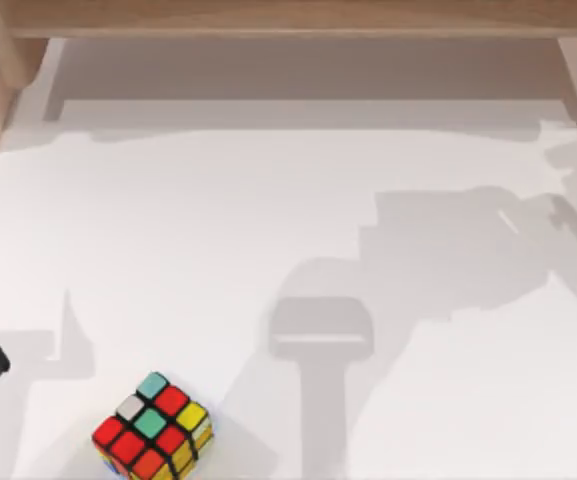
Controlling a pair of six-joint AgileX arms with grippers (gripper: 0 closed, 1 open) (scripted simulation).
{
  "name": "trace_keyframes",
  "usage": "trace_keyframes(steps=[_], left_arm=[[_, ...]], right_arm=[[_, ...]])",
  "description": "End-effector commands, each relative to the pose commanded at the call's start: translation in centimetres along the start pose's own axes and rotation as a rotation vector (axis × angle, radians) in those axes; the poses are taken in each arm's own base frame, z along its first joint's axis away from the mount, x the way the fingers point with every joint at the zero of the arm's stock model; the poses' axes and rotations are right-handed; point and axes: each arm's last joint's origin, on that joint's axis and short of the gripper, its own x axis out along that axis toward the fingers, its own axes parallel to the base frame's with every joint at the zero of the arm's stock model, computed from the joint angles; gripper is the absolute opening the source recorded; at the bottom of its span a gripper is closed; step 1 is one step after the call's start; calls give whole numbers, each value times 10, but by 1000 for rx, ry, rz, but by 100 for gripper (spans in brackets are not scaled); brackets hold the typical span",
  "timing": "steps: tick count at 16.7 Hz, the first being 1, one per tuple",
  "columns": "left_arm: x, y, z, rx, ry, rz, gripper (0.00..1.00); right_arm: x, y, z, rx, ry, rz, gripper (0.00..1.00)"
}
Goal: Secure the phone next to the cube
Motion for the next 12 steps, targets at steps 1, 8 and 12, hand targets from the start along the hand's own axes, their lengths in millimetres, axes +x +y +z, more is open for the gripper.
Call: trace_keyframes(steps=[1, 8, 12], left_arm=[[0, 0, 0, 0, 0, 0, 100], [0, 0, 0, 0, 0, 0, 100], [0, 0, 0, 0, 0, 0, 100]], right_arm=[[0, 19, 7, 19, 4, 14, 0], [3, 167, 25, 159, 89, 70, 0], [2, 250, 14, 226, 131, 58, 0]])
